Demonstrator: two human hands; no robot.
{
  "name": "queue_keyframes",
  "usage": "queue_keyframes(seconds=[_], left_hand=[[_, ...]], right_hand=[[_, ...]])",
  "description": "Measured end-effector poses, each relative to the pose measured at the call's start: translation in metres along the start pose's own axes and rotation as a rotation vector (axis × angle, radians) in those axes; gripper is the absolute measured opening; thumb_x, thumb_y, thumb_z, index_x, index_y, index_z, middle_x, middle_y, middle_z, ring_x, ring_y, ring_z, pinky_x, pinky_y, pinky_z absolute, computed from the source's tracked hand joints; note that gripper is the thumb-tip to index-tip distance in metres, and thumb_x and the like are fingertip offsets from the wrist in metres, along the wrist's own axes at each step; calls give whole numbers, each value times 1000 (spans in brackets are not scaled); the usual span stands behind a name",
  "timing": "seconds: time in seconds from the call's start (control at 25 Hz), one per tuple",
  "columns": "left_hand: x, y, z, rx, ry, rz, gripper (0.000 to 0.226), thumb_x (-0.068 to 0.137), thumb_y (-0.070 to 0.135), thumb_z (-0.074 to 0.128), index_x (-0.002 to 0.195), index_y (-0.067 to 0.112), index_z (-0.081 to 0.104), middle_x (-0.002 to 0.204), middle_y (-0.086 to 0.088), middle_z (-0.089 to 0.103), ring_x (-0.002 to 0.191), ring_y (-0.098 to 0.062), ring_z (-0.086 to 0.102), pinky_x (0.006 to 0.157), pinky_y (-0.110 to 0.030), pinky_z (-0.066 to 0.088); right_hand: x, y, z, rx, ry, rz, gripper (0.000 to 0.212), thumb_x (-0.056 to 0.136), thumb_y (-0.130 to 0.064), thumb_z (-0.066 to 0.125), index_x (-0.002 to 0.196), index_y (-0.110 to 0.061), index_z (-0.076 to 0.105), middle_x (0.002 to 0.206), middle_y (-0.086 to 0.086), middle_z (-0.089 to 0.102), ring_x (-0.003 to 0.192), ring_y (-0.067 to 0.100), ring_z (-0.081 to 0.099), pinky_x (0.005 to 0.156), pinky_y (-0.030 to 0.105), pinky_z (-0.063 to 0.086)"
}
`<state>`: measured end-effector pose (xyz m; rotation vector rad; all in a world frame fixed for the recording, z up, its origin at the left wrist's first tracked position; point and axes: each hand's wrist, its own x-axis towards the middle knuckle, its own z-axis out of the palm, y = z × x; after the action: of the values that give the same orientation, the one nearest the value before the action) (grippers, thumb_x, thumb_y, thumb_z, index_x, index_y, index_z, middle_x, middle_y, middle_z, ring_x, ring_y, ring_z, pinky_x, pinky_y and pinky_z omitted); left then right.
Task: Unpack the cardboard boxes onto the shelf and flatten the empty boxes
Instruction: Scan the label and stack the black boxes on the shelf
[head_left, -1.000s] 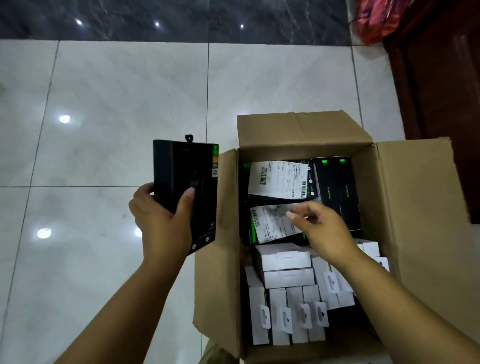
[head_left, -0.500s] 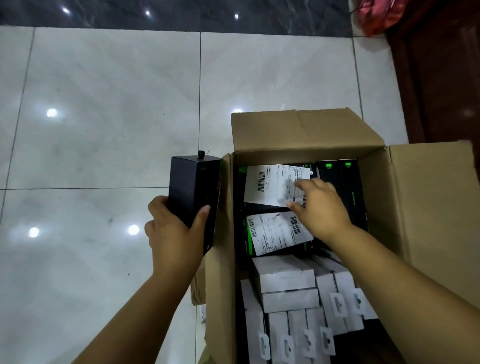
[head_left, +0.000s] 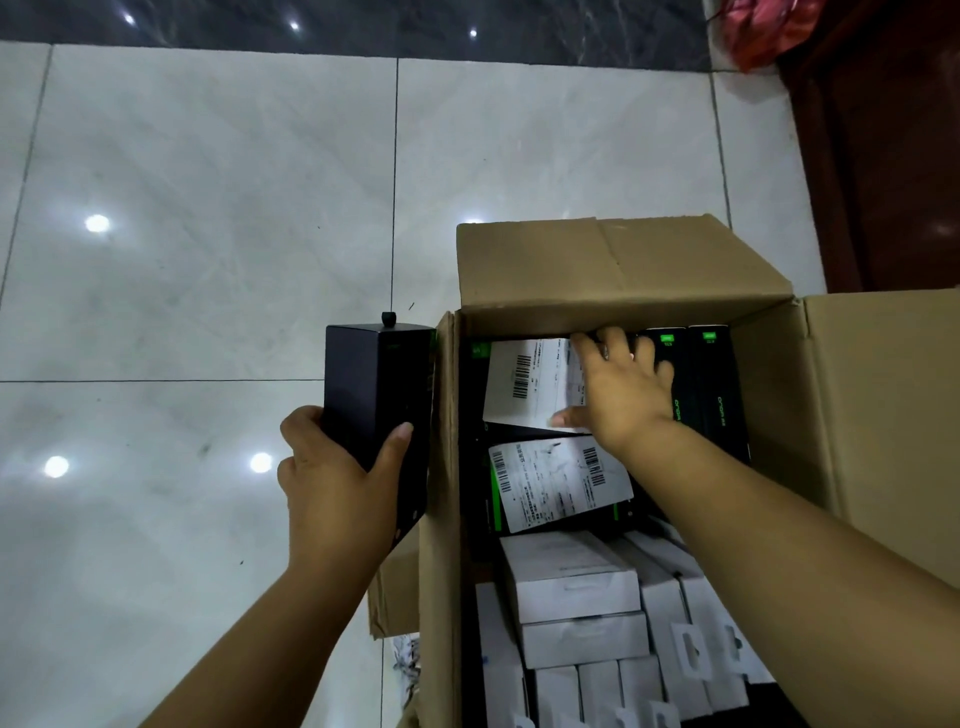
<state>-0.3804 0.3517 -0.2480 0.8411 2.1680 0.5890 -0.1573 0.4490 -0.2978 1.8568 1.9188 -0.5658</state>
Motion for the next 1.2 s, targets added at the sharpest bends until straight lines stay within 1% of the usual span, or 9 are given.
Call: queue_keyframes(seconds=[0.12, 0.2, 0.32, 0.44, 0.56, 0.72, 0.96, 1.12, 1.2], left_hand=[[0, -1, 1, 3, 3, 7, 65, 81, 40, 70, 126, 18, 29, 121, -12, 43, 113, -33, 48, 85, -38, 46], [0, -1, 0, 0, 6, 5, 65, 81, 39, 69, 127, 17, 29, 123, -12, 43, 113, -33, 47, 85, -37, 44], [-4, 2, -1, 8, 12, 7, 65, 82, 38, 70, 128, 15, 29, 122, -11, 42, 115, -33, 46, 87, -39, 44], [-8, 4, -6, 16, 10, -5, 66, 82, 37, 70, 129, 14, 30, 127, -14, 43, 117, -33, 44, 92, -42, 44], [-13, 6, -12, 17, 9, -4, 66, 81, 36, 71, 128, 13, 31, 124, -12, 44, 116, -34, 45, 91, -44, 45], [-27, 9, -24, 12, 3, 3, 62, 81, 36, 72, 124, 15, 32, 109, -1, 39, 114, -32, 45, 90, -46, 47], [-61, 24, -51, -18, -39, 19, 58, 81, 33, 73, 122, 18, 34, 108, -2, 43, 109, -29, 49, 84, -39, 47], [-91, 40, -68, -88, -74, 31, 57, 83, 33, 71, 124, 20, 34, 120, -8, 52, 109, -29, 53, 80, -35, 48], [-108, 51, -78, -132, -77, 46, 55, 85, 31, 70, 126, 17, 35, 122, -6, 54, 107, -27, 57, 79, -32, 49]], right_hand=[[-5, 1, 3, -18, -26, 26, 110, 66, -61, 75, 151, -31, 11, 153, 4, 13, 138, 35, 12, 109, 51, 20], [-10, 1, 3, -22, -4, 25, 108, 65, -60, 77, 149, -29, 17, 155, 3, 12, 140, 34, 10, 110, 53, 17], [-19, -3, 4, -33, 55, -22, 94, 65, -53, 80, 137, -20, 30, 153, 1, 22, 143, 28, 11, 109, 52, 16], [-28, -5, 2, -14, 75, -34, 78, 69, -45, 80, 125, -18, 34, 141, 2, 40, 135, 25, 28, 106, 50, 18], [-39, -3, -5, -59, 96, -47, 70, 77, -41, 73, 132, -21, 34, 140, 1, 39, 130, 27, 30, 104, 49, 22], [-67, -1, -10, -94, 61, -28, 58, 85, -45, 63, 134, -24, 41, 135, 2, 40, 126, 25, 33, 101, 46, 25], [-128, 5, -32, 251, 84, 137, 65, 84, -48, 66, 139, -24, 40, 134, 2, 41, 125, 23, 39, 100, 44, 27], [-172, 10, -54, 570, 163, 196, 71, 80, -44, 74, 138, -16, 44, 131, 5, 43, 122, 27, 45, 99, 44, 39], [-195, 16, -69, 775, 207, 206, 69, 80, -39, 76, 137, -13, 47, 127, 3, 46, 117, 22, 49, 96, 36, 43]])
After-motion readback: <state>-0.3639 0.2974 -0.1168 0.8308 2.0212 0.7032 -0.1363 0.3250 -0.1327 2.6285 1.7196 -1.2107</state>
